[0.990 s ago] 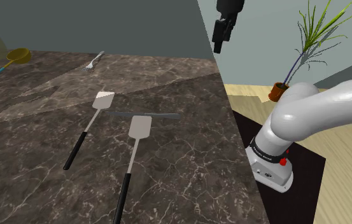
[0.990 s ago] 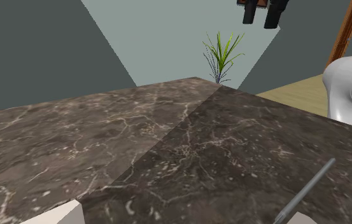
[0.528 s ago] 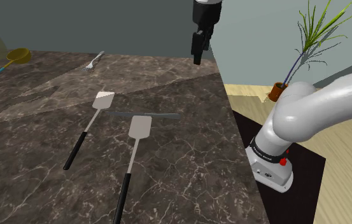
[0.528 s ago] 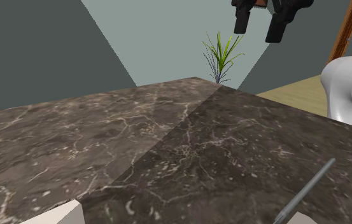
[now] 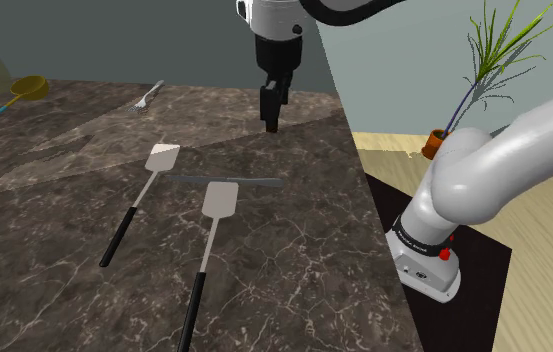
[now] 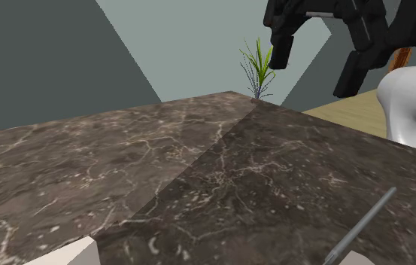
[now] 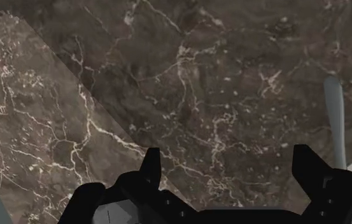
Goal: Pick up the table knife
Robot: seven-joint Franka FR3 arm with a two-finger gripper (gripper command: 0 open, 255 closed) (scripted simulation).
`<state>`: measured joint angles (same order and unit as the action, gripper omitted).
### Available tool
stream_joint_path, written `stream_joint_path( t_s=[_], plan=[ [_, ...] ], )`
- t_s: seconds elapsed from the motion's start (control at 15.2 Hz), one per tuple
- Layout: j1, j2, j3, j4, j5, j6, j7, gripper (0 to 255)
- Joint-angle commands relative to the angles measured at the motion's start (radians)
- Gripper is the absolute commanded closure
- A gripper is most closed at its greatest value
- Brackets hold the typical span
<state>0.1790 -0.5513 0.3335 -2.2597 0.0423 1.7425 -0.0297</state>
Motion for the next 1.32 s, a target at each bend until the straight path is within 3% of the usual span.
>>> stream_joint_path(
  t_s=[0.0, 0.59, 1.19, 1.25],
  plan=[
    [0.015, 0.041, 0.033, 0.016, 0.004, 0.03, 0.009, 0],
    [0.068, 0.242, 0.187, 0.121, -0.025, 0.135, 0.074, 0],
    [0.069, 0.262, 0.199, 0.036, -0.031, 0.237, 0.091, 0],
    [0.069, 0.262, 0.2, 0.036, -0.032, 0.237, 0.092, 255]
  ],
)
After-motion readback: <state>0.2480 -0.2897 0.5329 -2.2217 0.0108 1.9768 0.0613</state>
